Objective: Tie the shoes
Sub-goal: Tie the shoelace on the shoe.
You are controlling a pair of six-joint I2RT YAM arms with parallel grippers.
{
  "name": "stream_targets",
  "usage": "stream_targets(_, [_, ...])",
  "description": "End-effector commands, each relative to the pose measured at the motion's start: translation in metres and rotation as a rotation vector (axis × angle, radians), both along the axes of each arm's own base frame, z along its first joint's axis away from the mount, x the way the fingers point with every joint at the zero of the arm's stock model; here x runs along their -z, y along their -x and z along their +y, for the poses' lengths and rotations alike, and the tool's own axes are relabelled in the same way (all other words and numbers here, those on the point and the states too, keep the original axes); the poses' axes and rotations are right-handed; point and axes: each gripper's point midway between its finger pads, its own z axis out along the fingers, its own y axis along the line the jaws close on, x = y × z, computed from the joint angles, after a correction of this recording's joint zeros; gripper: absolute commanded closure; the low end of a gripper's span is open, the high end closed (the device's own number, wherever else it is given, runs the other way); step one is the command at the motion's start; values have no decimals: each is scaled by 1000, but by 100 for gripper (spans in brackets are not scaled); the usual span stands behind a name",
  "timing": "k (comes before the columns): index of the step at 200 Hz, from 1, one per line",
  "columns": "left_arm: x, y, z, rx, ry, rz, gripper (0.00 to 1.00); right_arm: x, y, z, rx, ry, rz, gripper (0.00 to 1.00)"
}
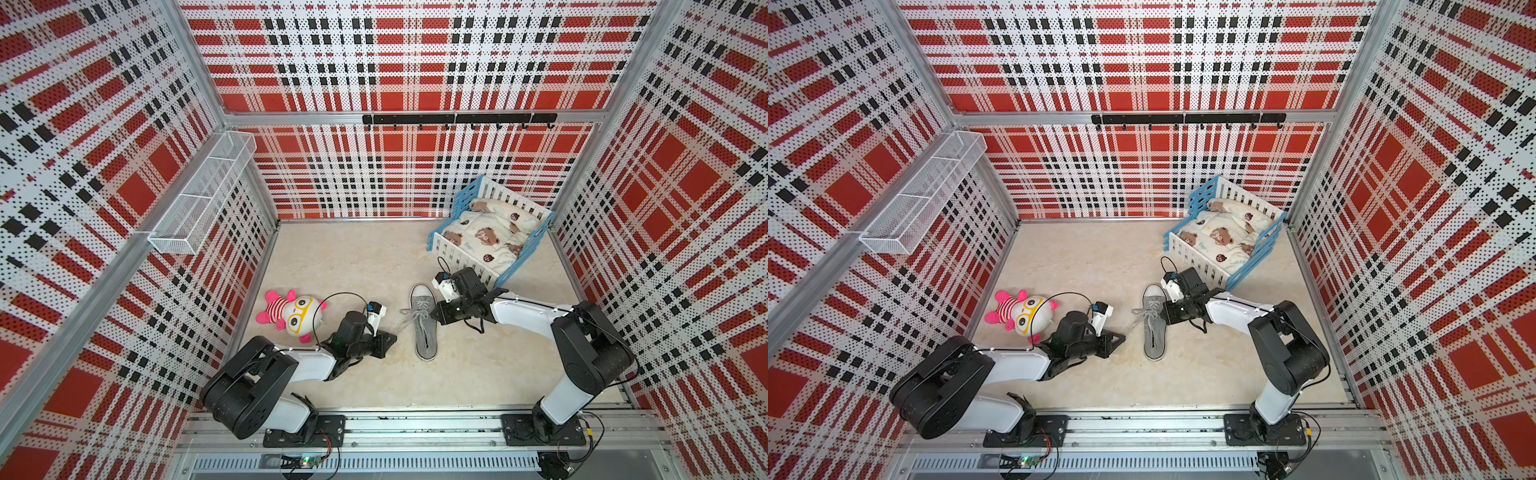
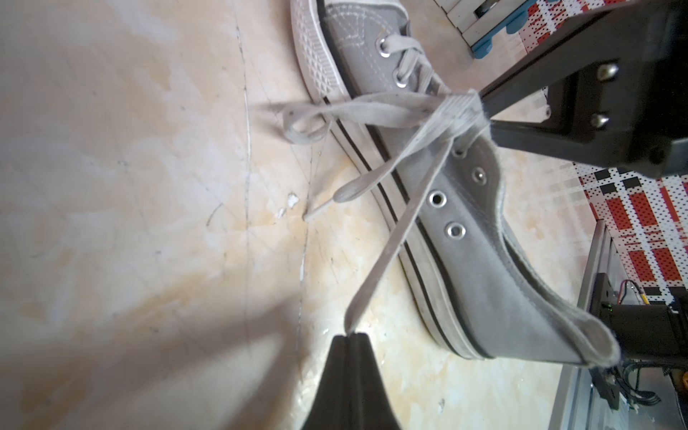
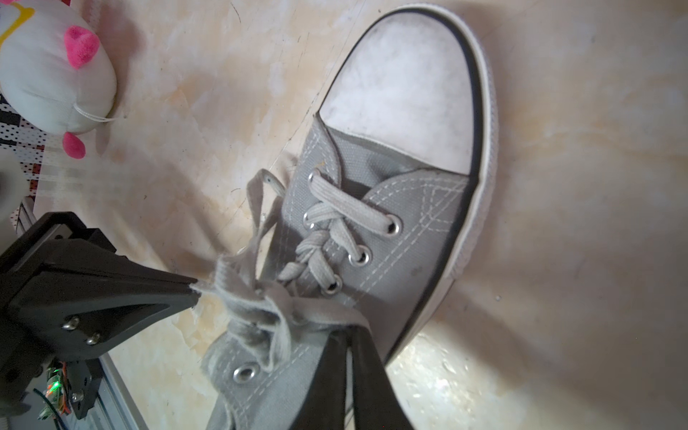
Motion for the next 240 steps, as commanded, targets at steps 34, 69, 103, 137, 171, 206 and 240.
stream_targets(34, [6,8,-6,30,-2,31,100,-24,-11,-4,15,-17,-52,86])
stream_targets(69, [-2,9,-15,85,28,22,92,-38,-14,-10,26,-57,-65,82])
stream_targets(103, [-7,7,-13,88,49,18,84,-42,-16,-20,50,-65,-70,78])
stream_targets(137, [-21,-1,-8,56,75,-22,63,-33,-17,-16,40,-81,-43,73])
stream_targets(171, [-42,-22,6,-24,99,-91,57,-22,-18,-9,17,-88,-14,69])
stream_targets(206, [-55,-39,9,-53,103,-134,56,-10,-16,-4,-7,-63,13,67])
stream_targets(240, [-55,-46,6,-43,101,-133,56,-7,-14,1,-24,-65,22,67])
